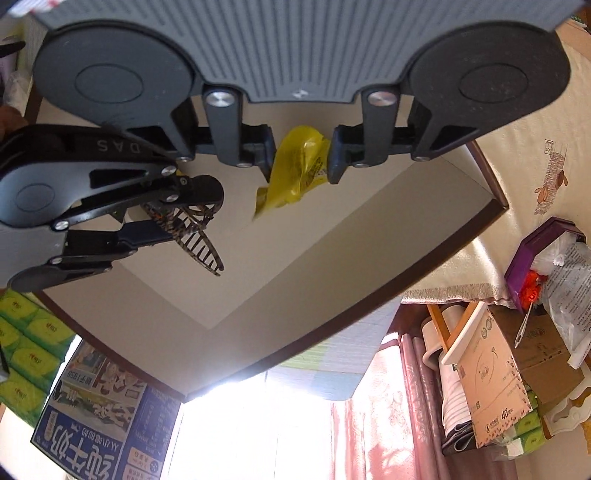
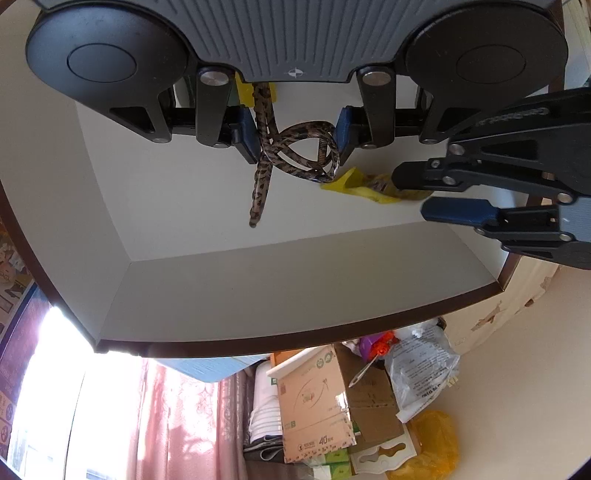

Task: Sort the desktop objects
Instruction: 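Carry the yellow packet and hair claw over the brown box with both tools, then open both tools to drop the packet and hair claw into the box, then withdraw both tools toward the black box and purple tube on the table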

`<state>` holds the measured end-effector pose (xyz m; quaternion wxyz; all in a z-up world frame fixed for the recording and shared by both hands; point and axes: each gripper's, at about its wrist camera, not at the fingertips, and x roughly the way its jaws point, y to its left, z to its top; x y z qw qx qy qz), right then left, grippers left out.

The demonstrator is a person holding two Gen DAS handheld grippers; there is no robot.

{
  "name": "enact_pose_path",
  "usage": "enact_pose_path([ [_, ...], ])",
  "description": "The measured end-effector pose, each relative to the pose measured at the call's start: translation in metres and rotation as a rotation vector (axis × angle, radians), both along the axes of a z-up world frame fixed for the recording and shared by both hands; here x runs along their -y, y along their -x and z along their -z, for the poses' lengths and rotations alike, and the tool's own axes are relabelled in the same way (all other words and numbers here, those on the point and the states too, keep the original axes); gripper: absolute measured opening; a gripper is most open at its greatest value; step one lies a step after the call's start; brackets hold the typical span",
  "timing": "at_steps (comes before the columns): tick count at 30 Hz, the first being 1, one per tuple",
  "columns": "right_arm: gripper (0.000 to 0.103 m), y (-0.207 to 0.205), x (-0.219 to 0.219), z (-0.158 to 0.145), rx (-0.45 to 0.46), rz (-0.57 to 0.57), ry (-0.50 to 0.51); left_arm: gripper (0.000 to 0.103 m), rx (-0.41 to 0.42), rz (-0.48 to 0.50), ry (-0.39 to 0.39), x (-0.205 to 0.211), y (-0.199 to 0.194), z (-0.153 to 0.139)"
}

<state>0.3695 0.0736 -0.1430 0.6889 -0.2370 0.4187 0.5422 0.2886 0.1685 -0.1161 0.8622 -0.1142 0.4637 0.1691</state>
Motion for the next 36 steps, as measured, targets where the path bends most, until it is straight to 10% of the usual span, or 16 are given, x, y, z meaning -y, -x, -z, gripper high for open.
enact_pose_path([
  [14,0.042,0.001,0.005,-0.002,0.027,0.008,-0.006,0.049,0.034,-0.015,0.015,0.001,0.002,-0.011],
  [19,0.060,-0.003,0.019,-0.009,0.027,0.030,-0.030,0.069,0.042,-0.032,0.004,0.005,0.005,-0.016],
  [36,0.101,0.014,0.093,-0.049,0.127,0.022,-0.140,0.083,0.096,-0.023,0.002,0.036,0.035,-0.047],
])
